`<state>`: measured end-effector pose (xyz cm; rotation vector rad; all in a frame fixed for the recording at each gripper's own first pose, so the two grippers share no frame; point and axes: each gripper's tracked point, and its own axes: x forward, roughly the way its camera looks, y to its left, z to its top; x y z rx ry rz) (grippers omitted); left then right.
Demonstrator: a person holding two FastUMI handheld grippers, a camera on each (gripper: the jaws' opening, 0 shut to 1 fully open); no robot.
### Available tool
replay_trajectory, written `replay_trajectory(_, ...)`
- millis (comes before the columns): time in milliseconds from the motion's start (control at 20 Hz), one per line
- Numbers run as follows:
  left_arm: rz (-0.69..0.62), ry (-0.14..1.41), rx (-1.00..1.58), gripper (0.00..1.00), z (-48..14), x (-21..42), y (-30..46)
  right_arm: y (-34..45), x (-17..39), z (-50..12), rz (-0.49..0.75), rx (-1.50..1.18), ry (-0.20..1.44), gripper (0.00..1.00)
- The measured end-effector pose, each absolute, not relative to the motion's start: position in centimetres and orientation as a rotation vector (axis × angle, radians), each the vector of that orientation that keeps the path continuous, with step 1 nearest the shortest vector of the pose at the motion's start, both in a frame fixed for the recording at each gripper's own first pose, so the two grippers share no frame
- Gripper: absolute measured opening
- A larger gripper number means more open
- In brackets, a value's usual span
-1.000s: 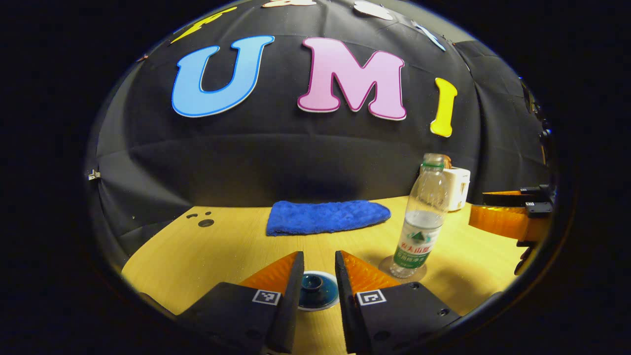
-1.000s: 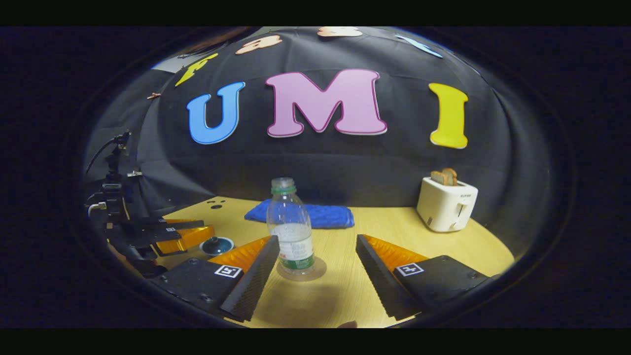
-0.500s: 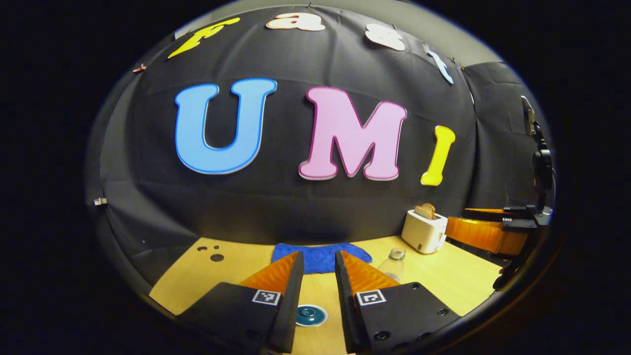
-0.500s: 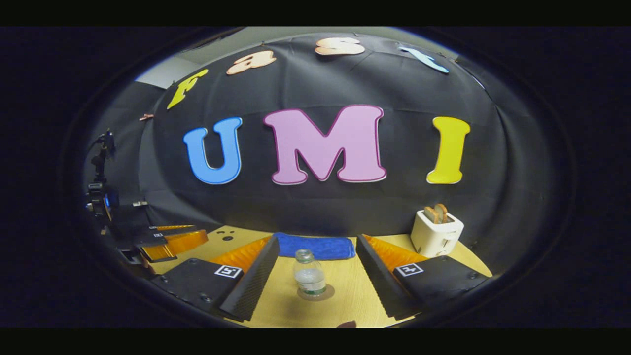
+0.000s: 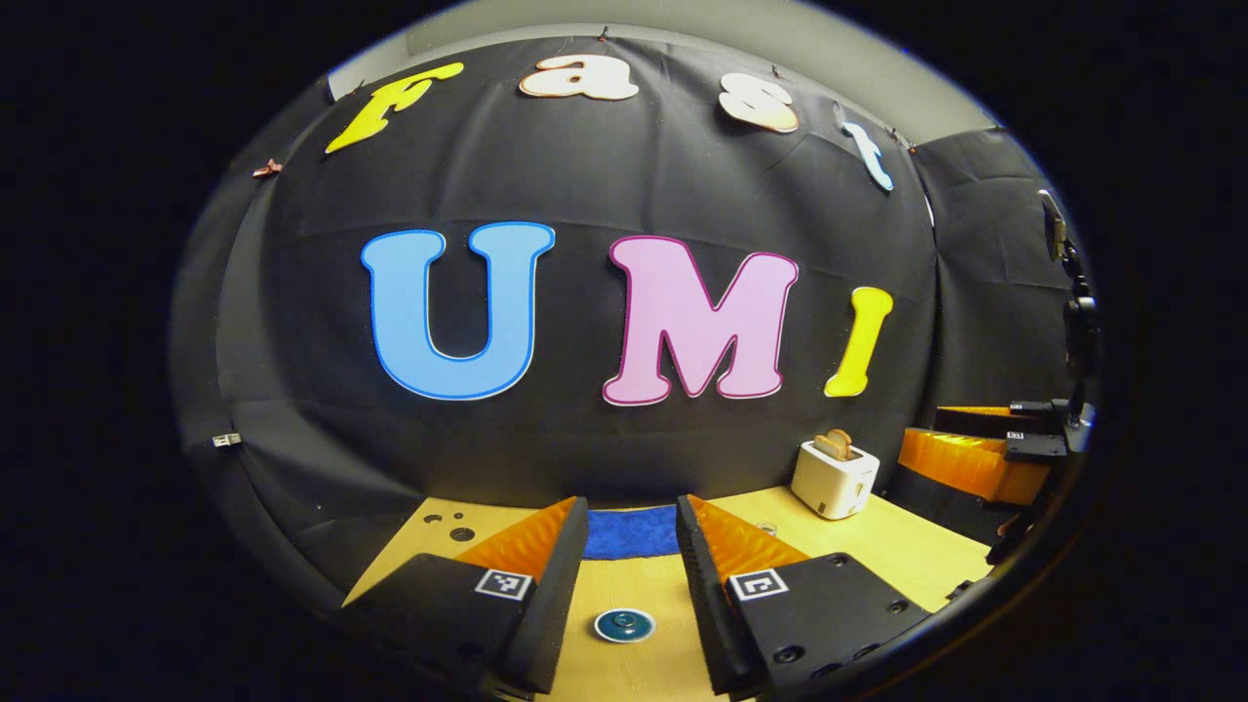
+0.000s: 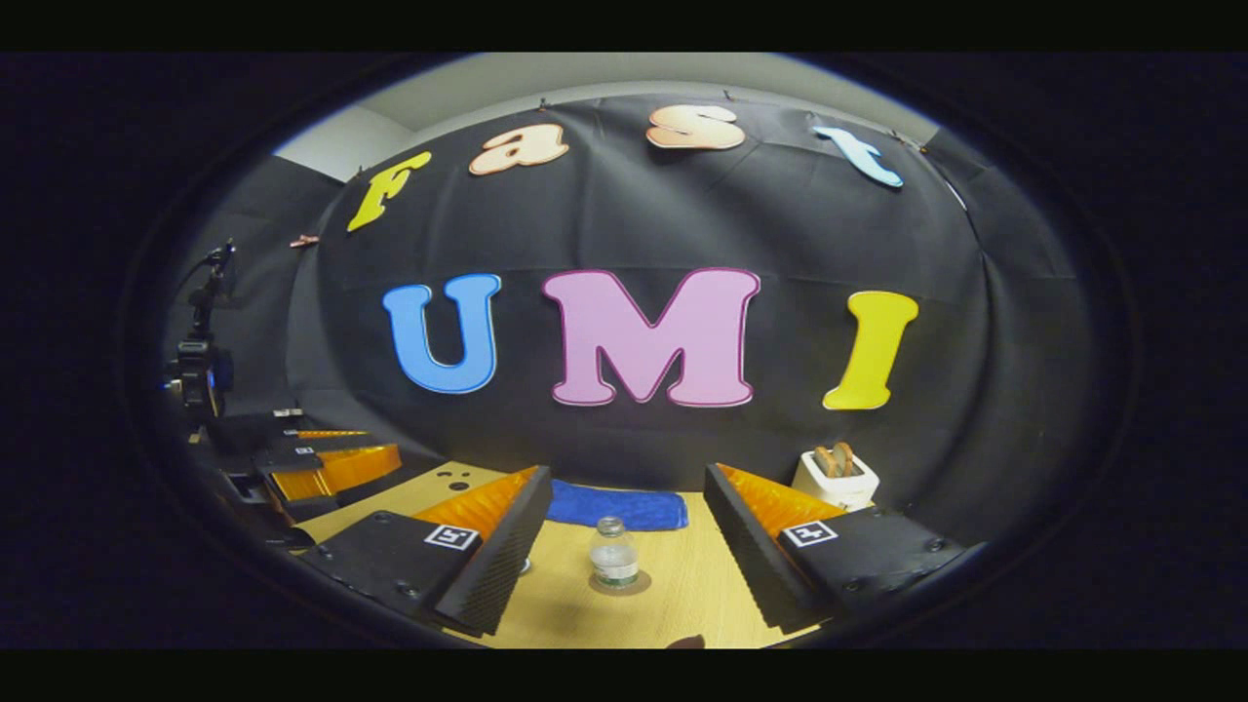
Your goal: Open the teacup lid with one hand, grasp the water bottle and pour water into the teacup with the other hand; after pouring, place the water bottle on the coaster and then close the teacup lid.
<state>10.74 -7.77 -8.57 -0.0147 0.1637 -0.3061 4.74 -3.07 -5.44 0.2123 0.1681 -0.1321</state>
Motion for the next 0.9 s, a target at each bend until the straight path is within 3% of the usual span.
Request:
replay_trajectory(100, -0.324, 0.152, 0.002, 0.65, -8.1, 10.2, -8.2, -3.4, 4.2, -4.9, -0.144, 0.187, 0.152, 0.96)
replay_trajectory(200, -0.342, 0.14, 0.016, 0.86, -7.6, 9.7, -8.7, -3.3, 3.8, -4.8, -0.147, 0.182, 0.158, 0.96)
replay_trajectory(400, -0.369, 0.11, 0.023, 0.95, -7.3, 9.6, -9.2, -3.6, 3.0, -4.8, -0.175, 0.193, 0.167, 0.96)
replay_trajectory(700, -0.399, 0.113, 0.006, 0.96, -7.7, 9.9, -9.1, -3.7, 2.6, -3.9, -0.217, 0.172, 0.144, 0.97)
replay_trajectory(800, -0.391, 0.115, 0.009, 0.92, -7.7, 10.1, -9.0, -3.5, 2.5, -3.7, -0.201, 0.172, 0.145, 0.96)
replay_trajectory(900, -0.37, 0.124, 0.006, 0.96, -7.9, 10.2, -8.8, -3.4, 2.7, -3.8, -0.185, 0.184, 0.146, 0.96)
